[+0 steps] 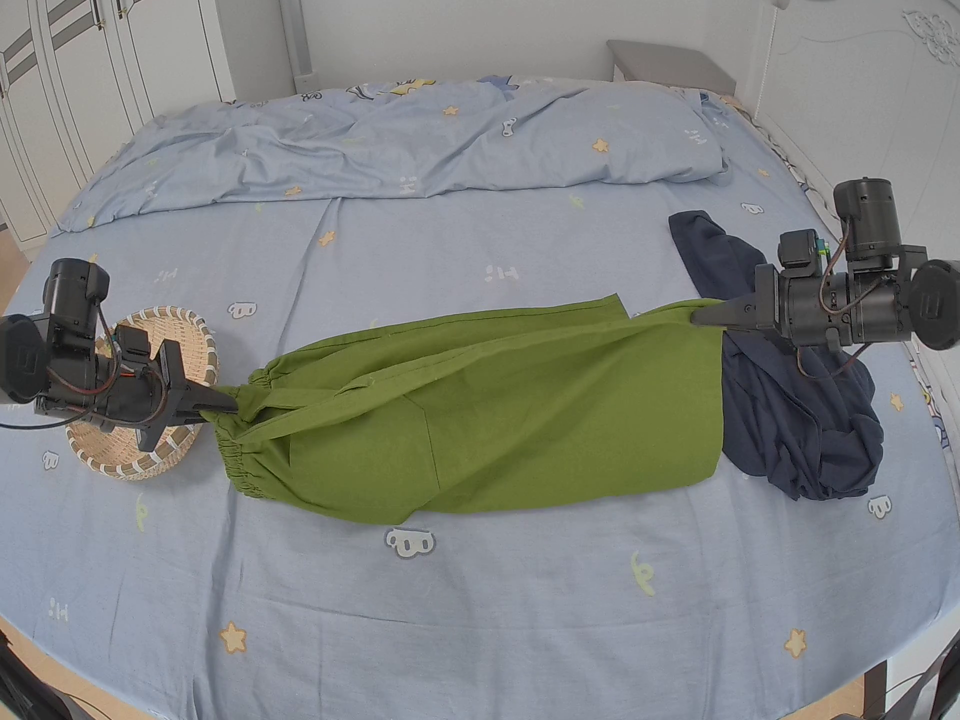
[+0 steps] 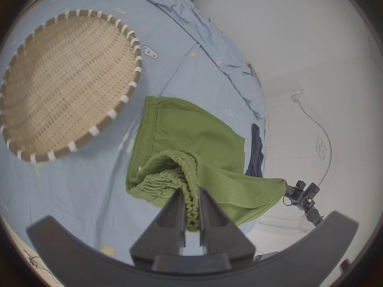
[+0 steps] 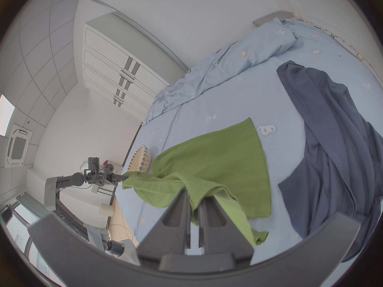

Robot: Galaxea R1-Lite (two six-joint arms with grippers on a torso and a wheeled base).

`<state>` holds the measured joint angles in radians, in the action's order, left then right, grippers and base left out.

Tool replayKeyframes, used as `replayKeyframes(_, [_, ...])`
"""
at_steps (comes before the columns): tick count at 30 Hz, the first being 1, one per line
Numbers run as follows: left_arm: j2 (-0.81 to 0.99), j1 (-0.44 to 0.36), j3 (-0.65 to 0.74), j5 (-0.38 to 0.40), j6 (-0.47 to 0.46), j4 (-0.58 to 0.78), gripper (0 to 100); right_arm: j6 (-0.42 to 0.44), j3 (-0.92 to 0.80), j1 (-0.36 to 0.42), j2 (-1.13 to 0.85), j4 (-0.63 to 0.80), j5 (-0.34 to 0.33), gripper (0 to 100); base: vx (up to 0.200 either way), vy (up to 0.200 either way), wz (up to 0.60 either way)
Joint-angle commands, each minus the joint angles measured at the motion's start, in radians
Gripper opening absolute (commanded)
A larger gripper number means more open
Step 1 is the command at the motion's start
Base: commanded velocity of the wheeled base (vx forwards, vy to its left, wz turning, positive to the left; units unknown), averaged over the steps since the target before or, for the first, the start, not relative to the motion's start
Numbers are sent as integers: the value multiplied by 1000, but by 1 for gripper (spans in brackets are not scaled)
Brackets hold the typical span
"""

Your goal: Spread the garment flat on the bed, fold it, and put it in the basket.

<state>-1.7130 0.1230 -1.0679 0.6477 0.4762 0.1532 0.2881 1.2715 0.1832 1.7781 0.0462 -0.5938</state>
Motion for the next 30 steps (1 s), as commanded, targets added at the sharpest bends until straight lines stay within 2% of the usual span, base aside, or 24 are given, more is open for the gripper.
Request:
replayKeyframes(1, [-120,-17,-101,-5,5,19,0,0,126,-28,144,26,0,0,0,0,0])
replayKeyframes(10, [-163,-13,-225,-5,5,94,0,-1,333,-34,236,103,0,0,0,0,0])
replayKeyframes(30, [-226,9,-320,-3,-4,95,0,-7,509,-21,333,72,-3,0,0,0,0])
